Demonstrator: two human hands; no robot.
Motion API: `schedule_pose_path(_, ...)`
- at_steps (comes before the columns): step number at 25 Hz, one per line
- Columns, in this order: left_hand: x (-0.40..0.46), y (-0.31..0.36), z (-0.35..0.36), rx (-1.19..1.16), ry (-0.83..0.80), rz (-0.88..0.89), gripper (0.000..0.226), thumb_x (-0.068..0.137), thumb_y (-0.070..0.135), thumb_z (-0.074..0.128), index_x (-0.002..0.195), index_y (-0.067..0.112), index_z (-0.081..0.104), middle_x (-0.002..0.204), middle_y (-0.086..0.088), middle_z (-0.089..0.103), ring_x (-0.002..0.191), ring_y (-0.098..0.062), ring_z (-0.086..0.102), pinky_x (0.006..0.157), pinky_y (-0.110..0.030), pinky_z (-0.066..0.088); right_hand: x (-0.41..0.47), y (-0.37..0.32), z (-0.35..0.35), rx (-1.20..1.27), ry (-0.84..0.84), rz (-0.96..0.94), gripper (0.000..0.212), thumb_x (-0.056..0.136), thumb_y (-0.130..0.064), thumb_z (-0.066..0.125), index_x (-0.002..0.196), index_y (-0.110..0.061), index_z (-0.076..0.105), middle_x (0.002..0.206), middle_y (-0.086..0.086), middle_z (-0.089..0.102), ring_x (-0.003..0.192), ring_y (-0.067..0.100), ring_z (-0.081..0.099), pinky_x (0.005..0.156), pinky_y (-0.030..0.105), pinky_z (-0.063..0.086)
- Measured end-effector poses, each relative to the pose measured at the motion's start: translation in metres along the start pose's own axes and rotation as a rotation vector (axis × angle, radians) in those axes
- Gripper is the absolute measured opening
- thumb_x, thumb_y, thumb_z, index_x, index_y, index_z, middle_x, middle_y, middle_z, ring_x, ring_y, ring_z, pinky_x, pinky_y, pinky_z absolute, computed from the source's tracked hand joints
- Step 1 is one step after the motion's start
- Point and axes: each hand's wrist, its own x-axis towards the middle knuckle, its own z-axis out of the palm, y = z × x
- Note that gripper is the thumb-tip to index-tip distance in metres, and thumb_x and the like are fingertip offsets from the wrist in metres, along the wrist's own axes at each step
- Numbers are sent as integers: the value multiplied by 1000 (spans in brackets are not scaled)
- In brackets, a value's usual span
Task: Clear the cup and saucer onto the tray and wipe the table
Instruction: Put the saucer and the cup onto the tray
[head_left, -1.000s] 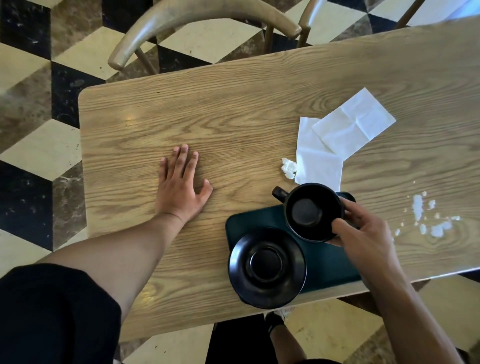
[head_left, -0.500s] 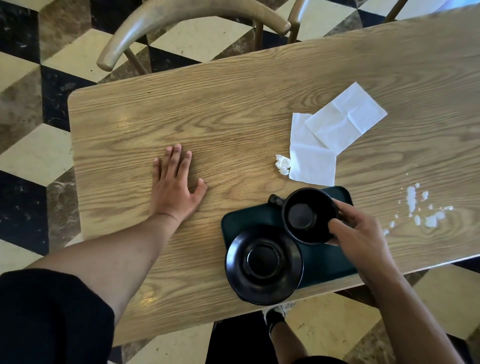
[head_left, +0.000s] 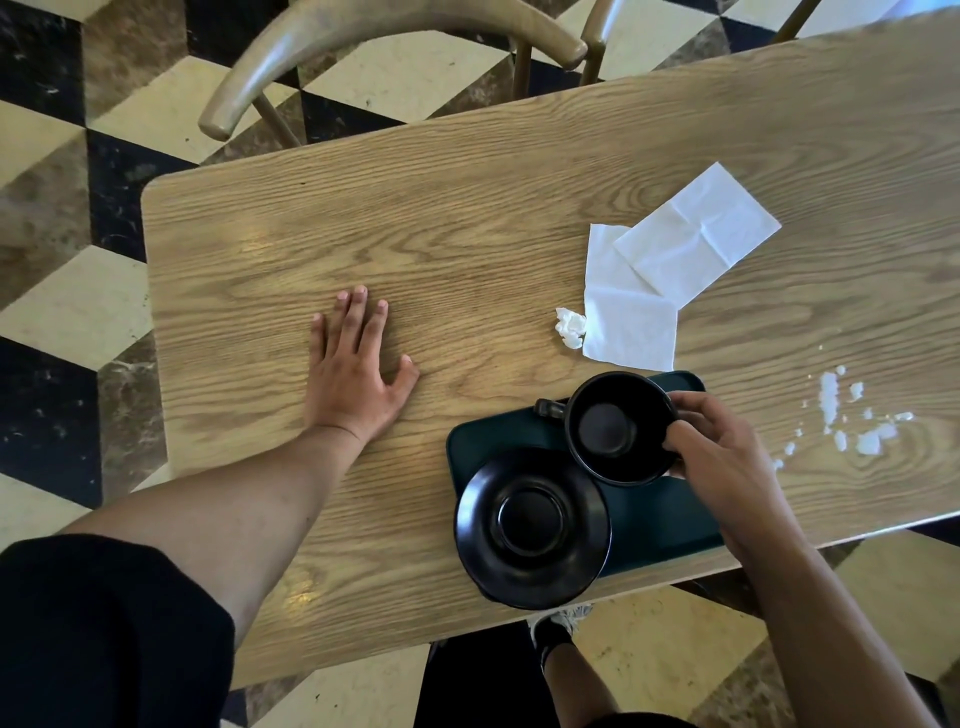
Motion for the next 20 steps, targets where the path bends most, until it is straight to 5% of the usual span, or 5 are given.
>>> schedule_pose_path(8,-1,0,1,7,-1,3,78,93,54,39,158,12,35,171,-13,19,159,-27,8,128,-52,6,-2,-3,1,28,-27,-36,45,93,-3,58,96,-43,79,88,-5,82,71,4,74,58,19,58)
schedule_pose_path(13,-1,-1,1,8,-2,5,76,95,54,39,158,12,34,171,-12,18,160,-26,7,128,-51,5,-4,1,6,9,13,-28,26,87,-27,65,102,-44,77,93,-8,82,81,5,75,81,42,60)
schedule_pose_path(20,-2,-4,6,0,5,-3,75,95,53,40,159,14,33,172,-9,16,160,-23,5,129,-47,1,-2,4,8,-23,22,-8,40,83,-58,62,111,-33,78,104,-7,81,107,19,74,101,58,55)
